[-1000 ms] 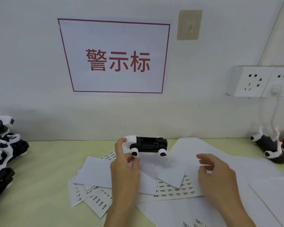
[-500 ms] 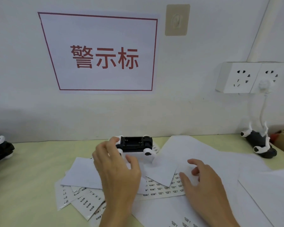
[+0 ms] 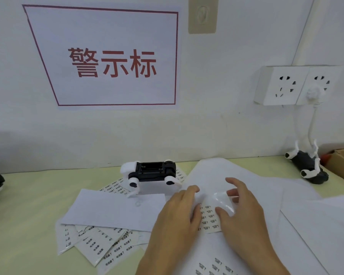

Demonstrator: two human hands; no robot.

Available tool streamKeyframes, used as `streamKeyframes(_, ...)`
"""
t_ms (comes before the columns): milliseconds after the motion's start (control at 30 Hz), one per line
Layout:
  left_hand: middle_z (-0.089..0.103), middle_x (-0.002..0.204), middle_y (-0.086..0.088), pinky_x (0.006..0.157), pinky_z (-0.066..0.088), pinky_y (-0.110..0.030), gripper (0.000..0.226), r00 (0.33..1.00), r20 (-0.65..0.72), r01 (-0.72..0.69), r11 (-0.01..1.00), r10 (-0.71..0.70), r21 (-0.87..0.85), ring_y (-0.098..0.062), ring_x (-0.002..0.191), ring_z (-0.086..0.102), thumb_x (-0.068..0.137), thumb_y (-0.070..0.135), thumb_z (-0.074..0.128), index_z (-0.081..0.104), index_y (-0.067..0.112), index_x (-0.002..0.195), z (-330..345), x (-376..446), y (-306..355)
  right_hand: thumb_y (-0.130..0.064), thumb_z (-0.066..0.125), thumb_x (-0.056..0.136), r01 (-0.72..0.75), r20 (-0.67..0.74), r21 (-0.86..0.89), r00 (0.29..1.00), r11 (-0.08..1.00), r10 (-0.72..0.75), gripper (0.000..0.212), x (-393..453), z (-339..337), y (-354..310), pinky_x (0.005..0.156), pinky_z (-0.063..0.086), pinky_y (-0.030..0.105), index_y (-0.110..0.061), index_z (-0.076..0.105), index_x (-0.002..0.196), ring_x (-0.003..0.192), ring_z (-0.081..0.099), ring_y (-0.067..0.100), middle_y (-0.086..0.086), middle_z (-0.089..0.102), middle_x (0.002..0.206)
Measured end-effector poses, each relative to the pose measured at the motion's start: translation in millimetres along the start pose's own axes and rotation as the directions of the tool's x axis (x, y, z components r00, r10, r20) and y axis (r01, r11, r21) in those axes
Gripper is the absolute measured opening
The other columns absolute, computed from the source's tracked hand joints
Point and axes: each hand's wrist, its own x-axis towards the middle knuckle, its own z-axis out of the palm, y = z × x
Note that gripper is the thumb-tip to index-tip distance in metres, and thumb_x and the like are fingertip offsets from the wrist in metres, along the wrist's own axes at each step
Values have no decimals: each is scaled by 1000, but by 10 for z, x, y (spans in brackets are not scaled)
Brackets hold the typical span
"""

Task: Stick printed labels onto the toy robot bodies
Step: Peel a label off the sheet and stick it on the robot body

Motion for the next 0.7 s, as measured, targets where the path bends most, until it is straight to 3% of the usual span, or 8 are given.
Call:
streamKeyframes(133, 54, 109, 15, 75, 46, -27, 42, 1000, -16, -8, 999, 7, -41, -7, 90, 52, 99, 8, 40, 47, 35, 130, -11, 13, 8, -11, 76, 82, -109, -2, 268, 994, 957, 113, 64, 29, -27, -61, 72, 44, 17, -49, 44, 123, 93, 61, -2, -15, 58, 106)
streamKeyframes(200, 54, 112, 13, 76, 48, -31, 41, 1000, -11, -12, 999, 12, -49, -9, 93, 53, 96, 1, 40, 55, 28, 122, -4, 26, -4, -21, 78, 82, -207, 82, 362, 978, 909, 190, 62, 27, -35, -78, 74, 45, 21, -48, 44, 126, 97, 63, 1, -13, 63, 107)
streamKeyframes(300, 52, 115, 13, 83, 48, -31, 30, 1000, -12, 7, 998, -7, -54, -7, 97, 53, 100, 6, 41, 64, 19, 113, 0, 41, -1, -27, 81, 79, -263, 162, 328, 962, 907, 221, 61, 26, -42, -87, 80, 48, 28, -44, 49, 128, 101, 65, 8, -11, 65, 111)
streamKeyframes(433, 55, 112, 16, 89, 45, -21, 22, 999, -51, 2, 994, -8, -105, -2, 103, 53, 102, 19, 46, 65, 18, 111, -35, 32, 44, -14, 81, 78, -265, 203, 347, 958, 900, 204, 44, 46, -61, -95, 71, 55, 29, -34, 67, 115, 81, 74, 9, -9, 76, 95)
streamKeyframes(533, 57, 107, 16, 87, 45, -18, 15, 996, -88, 15, 991, -27, -136, -2, 99, 55, 96, 25, 57, 66, 18, 106, -80, 45, 89, -8, 76, 81, -276, 263, 381, 947, 882, 183, 24, 55, -80, -79, 82, 59, 45, -27, 78, 96, 81, 76, 20, -2, 79, 89)
streamKeyframes(633, 57, 103, 18, 83, 44, -14, 7, 992, -120, 29, 989, -47, -148, -2, 96, 55, 93, 17, 62, 65, 20, 99, -103, 66, 110, -8, 74, 81, -292, 294, 406, 939, 866, 179, 18, 57, -74, -69, 89, 57, 54, -24, 80, 87, 85, 75, 29, 5, 78, 88)
streamKeyframes(700, 55, 103, 20, 81, 41, -10, 12, 991, -128, 22, 987, -43, -162, 1, 97, 54, 91, 8, 62, 66, 18, 92, -99, 73, 117, -8, 73, 81, -288, 294, 408, 940, 866, 175, 17, 50, -65, -83, 87, 57, 53, -24, 79, 86, 84, 75, 29, 5, 78, 87)
